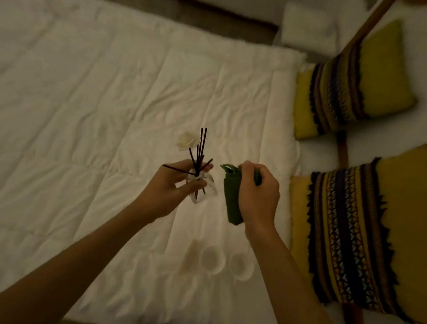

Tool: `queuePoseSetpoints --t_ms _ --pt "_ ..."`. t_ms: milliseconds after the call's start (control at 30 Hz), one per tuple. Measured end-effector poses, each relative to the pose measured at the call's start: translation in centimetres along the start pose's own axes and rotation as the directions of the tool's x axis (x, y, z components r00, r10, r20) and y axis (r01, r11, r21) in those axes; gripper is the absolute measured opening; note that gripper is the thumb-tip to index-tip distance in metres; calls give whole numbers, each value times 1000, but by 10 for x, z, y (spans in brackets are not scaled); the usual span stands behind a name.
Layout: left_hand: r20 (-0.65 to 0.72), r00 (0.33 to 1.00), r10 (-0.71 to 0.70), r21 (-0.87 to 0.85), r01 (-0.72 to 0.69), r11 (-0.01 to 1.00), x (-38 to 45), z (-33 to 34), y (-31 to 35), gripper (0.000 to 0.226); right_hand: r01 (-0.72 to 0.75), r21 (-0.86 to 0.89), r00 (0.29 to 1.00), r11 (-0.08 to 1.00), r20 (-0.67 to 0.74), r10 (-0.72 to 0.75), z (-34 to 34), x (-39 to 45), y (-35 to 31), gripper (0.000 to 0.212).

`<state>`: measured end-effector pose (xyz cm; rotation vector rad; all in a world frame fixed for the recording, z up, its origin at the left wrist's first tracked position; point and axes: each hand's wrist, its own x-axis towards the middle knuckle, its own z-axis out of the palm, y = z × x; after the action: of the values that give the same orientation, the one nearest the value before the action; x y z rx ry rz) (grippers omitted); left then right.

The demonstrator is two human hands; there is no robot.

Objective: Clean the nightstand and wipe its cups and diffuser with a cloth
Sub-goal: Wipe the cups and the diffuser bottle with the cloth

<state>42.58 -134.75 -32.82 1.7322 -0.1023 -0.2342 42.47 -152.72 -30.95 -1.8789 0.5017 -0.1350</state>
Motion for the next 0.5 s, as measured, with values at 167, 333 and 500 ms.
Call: queuePoseSetpoints --t_ms 167,333,500 --pt "63 964 259 5 -260 966 -2 -11 135 37 268 46 958 962 -122 -260 -34 -8 -109 20" --pt "35 914 404 -52 -402 914 -1 -13 232 34 495 -41 839 868 -234 -490 -67 -27 -181 26" --pt "124 854 506 -47 -504 862 3 8 295 27 566 -126 724 815 -397 -564 -121 -16 -244 26"
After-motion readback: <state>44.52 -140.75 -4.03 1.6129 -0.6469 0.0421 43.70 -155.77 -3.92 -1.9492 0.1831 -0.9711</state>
